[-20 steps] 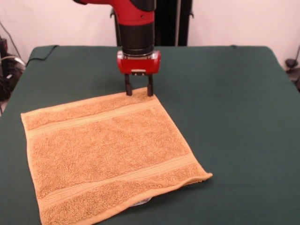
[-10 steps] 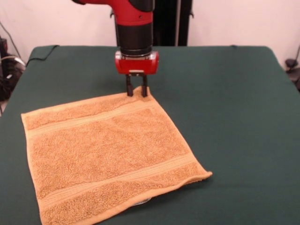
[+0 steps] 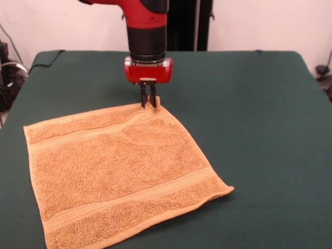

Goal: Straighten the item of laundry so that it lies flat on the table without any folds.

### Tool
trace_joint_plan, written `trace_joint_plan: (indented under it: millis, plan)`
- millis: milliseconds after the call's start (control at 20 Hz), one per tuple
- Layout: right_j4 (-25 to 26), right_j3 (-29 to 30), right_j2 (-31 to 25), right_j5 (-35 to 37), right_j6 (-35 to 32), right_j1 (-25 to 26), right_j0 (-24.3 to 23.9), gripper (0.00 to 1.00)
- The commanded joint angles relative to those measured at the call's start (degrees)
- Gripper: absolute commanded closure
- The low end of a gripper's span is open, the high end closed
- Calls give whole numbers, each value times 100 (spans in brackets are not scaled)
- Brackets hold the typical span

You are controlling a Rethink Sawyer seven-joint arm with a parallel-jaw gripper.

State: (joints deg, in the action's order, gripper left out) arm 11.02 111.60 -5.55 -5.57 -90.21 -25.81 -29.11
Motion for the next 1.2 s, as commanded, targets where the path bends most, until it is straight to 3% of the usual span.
trace_joint_plan:
  millis: [50, 750, 1200]
  plan:
    - [-188, -1078, -441, -770, -1143, 1534, 98, 100]
    - [-838, 379, -67, -1127, -1952, 882, 632, 100]
    - [-1021, 1025, -130, -1224, -1917, 629, 646, 100]
